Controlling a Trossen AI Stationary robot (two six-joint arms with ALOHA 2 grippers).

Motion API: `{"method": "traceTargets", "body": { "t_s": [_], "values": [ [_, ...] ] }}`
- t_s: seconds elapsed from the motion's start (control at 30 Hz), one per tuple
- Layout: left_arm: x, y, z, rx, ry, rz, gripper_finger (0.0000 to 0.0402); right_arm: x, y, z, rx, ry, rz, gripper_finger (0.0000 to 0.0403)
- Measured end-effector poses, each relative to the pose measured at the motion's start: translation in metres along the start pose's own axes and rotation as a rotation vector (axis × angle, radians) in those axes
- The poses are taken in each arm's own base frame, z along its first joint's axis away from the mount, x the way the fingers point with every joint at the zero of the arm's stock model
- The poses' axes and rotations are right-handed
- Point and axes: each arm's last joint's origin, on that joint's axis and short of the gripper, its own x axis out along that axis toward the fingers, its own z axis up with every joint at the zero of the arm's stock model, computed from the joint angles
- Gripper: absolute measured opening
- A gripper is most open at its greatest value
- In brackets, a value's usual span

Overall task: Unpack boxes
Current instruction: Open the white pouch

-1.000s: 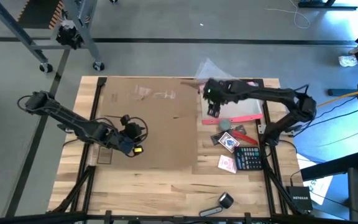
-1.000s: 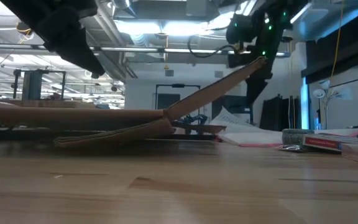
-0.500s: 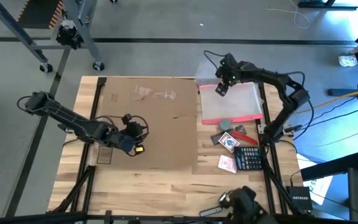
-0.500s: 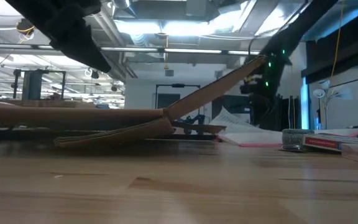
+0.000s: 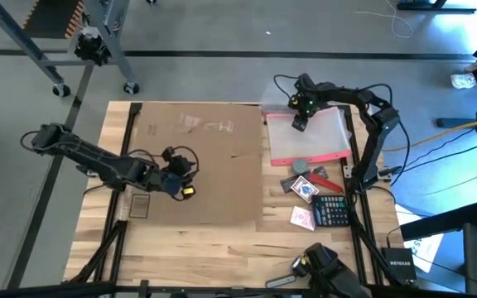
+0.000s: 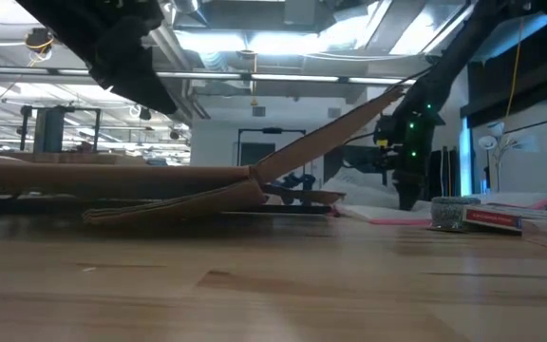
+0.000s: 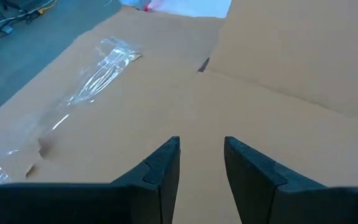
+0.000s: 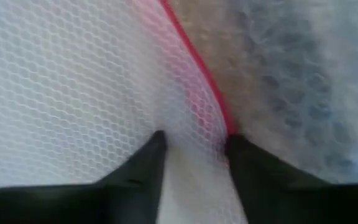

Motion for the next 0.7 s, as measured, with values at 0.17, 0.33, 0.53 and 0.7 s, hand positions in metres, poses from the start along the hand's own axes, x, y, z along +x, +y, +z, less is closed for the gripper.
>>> {"method": "traceTargets", "body": {
  "t_s": [0.17, 0.33, 0.53, 0.7],
  "values": [
    [0.0, 0.0, 0.001, 0.006, -0.008, -0.003, 0.0117, -0.011, 0.006, 0.002, -0.027, 0.012, -0.069, 0.0015],
    [0.0, 0.0, 0.001, 0.009, -0.007, -0.003, 0.0117, -0.051, 0.032, 0.01, -0.102, -0.011, -0.208, 0.0007],
    [0.0, 0.0, 0.001, 0.009, -0.007, -0.003, 0.0117, -0.115, 0.079, 0.012, -0.156, -0.128, -0.385, 0.0001],
    [-0.002, 0.0, 0.005, 0.01, -0.026, -0.012, 0.0117, -0.155, 0.112, 0.006, -0.144, -0.289, -0.423, 0.0001]
  ]
}}
